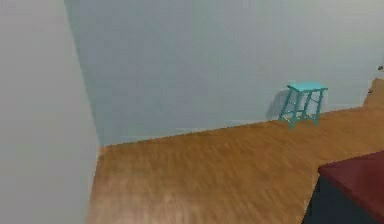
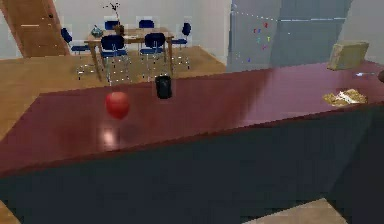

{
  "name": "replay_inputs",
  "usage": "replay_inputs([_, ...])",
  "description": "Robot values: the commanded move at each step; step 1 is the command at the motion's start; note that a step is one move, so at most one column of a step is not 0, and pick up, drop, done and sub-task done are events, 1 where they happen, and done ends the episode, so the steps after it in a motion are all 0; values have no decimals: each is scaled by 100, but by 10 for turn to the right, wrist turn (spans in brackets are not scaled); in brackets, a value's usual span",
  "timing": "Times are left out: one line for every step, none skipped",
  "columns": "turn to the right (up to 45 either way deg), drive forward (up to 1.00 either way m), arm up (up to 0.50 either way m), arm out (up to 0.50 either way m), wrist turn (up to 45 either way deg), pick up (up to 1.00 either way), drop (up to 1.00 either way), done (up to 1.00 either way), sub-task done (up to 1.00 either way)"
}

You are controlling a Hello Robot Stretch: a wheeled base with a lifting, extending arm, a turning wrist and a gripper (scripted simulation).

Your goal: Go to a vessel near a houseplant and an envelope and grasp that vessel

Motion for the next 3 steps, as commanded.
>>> replay_inputs([0, 60, 0, 0, 0, 0, 0, 0, 0])
replay_inputs([150, 0, 0, 0, 0, 0, 0, 0, 0])
replay_inputs([0, 55, 0, 0, 0, 0, 0, 0, 0])
